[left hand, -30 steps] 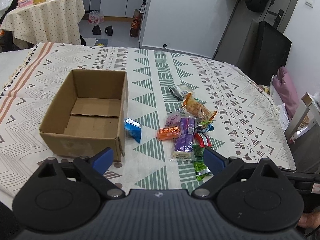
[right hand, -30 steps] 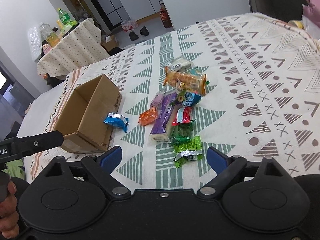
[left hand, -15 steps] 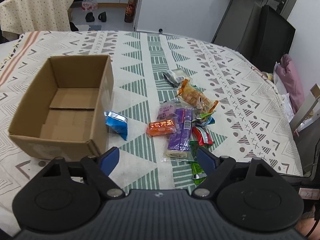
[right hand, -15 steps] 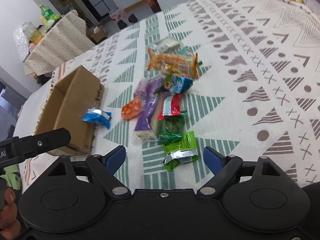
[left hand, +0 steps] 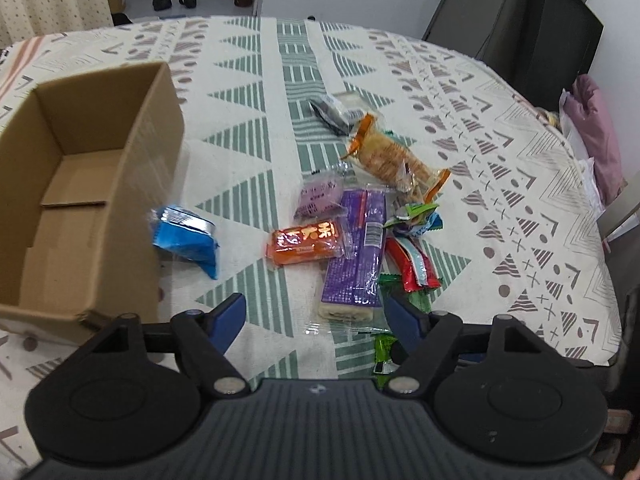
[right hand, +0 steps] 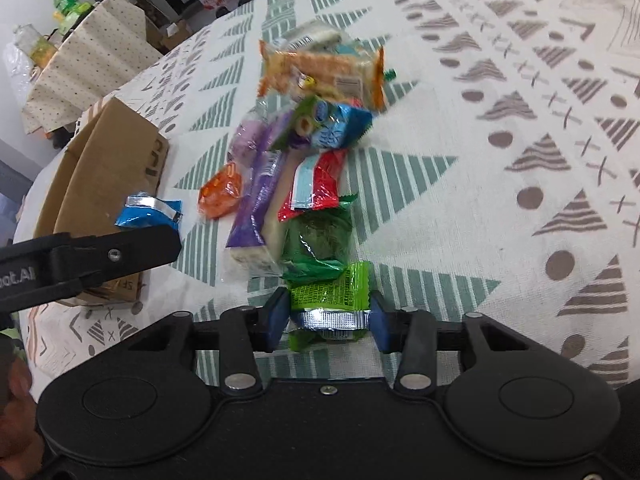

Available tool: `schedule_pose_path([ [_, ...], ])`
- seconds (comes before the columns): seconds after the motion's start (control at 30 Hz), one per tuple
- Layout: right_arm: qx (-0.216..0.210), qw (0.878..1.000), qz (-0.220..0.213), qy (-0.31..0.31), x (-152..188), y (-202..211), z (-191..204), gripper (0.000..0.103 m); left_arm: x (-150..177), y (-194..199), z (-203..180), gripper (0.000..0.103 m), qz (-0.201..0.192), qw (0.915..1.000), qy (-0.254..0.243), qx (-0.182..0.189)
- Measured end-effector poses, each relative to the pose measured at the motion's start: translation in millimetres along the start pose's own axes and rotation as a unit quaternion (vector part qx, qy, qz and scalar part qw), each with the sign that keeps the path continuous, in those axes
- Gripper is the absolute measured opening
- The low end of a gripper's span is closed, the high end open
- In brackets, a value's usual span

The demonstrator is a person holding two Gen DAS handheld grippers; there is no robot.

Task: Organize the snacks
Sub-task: 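Move both tools toward the snack pile, right tool over the green packet, then grasp the green packet with the right tool while the left tool grasps the purple bar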

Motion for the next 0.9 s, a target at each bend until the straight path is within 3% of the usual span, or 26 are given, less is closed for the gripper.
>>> schedule_pose_path([
  [0.37,-0.020,0.998,-0.029,-0.047,-8.8,0.3,-17.7,0.038,-2.7,-46.6,-11.8,0.077,0.033,0.9993,-0.002,0.017],
  [0.7,-0.022,0.997,-0.049,-0.053,-11.9,1.4,-21.2,0.037,-5.1,-68.3,-14.8,0.076,0.035,0.9992,0.002,0.018],
  [0.9,-0.020,0.997,-0.053,-0.044,-10.1,4.4,-17.6,0.037,-5.5,-71.1,-18.3,0.045,0.039,0.9990,-0.008,0.019],
])
Point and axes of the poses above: each gripper's, at about its wrist camera, not at the fingertips, and y roughly against the way its jaws point, z to its left, x to its underside, the point moved 3 cm from there along -y, roughly the way its jaws point, and after that the axes turned 2 degrees about y, right-handed, at the moved point
